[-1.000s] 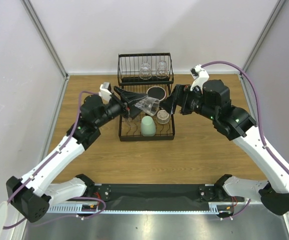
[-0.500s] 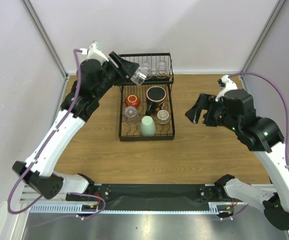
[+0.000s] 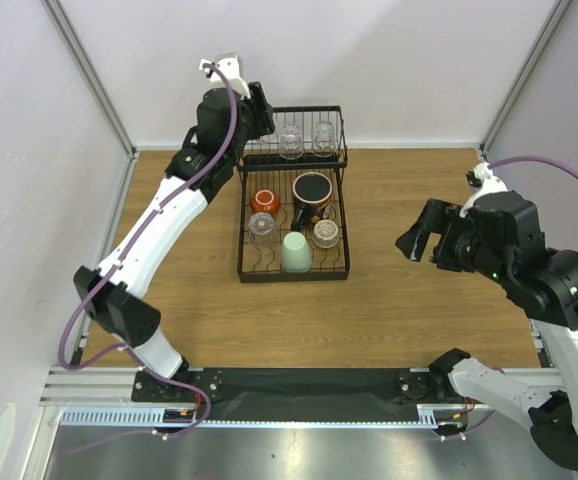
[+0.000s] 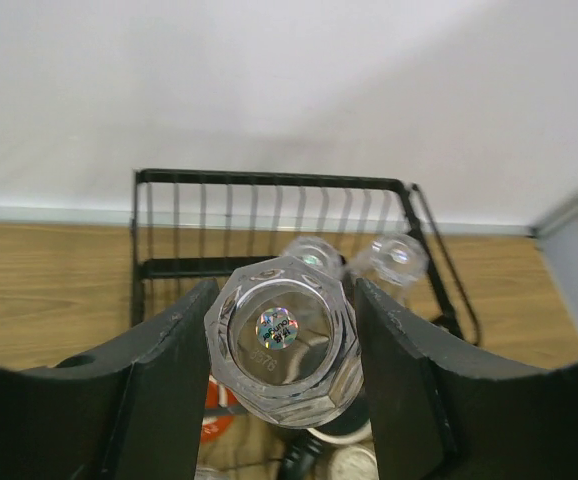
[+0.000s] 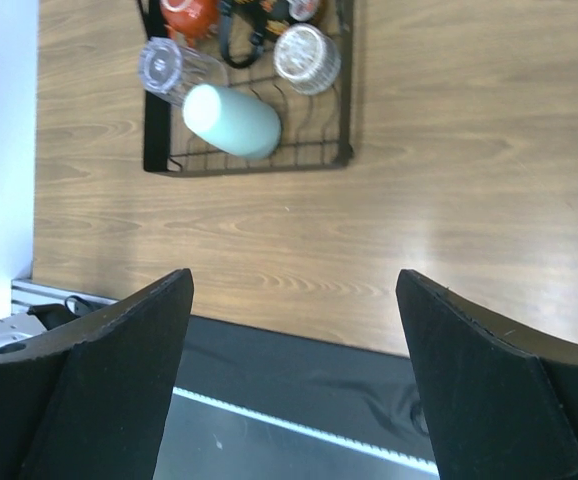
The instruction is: Load the cups into the dish rack
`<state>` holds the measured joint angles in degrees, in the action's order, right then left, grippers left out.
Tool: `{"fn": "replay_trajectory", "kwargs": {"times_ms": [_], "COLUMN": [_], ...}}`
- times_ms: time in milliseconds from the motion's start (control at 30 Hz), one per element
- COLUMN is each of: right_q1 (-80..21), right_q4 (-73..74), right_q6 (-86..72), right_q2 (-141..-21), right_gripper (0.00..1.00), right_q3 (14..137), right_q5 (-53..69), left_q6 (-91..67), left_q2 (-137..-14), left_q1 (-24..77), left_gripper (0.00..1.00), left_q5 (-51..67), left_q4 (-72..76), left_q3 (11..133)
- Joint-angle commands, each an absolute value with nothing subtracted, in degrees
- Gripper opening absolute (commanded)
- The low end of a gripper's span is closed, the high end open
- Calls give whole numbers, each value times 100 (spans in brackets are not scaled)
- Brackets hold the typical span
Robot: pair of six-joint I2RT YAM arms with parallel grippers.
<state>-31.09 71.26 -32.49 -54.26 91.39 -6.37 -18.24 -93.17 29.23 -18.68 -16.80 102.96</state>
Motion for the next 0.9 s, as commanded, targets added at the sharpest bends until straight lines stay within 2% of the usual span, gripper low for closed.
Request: {"fn": "replay_trajectory", "kwargs": {"times_ms": [0, 567, 867], "right_q1": [-3085, -3085, -3085], "right_q4": [7637, 8613, 8657], "right_q6": [-3462, -3990, -3982], "right_q2": [-5265, -5010, -5133], "right_gripper": [88, 88, 88], "right_q3": [9395, 9712, 9765], "right_q5": [-1019, -1529, -1538], "left_q6": [-1257, -220, -466], "left_q2": [-9614, -11012, -11338], "left_q1": [2804, 2769, 2760], "left_gripper": [0, 0, 0], "left_q5": [-2426, -3128, -3287], "left_q4": [-1309, -1151, -1353], "left_q3": [10844, 11706, 11830]}}
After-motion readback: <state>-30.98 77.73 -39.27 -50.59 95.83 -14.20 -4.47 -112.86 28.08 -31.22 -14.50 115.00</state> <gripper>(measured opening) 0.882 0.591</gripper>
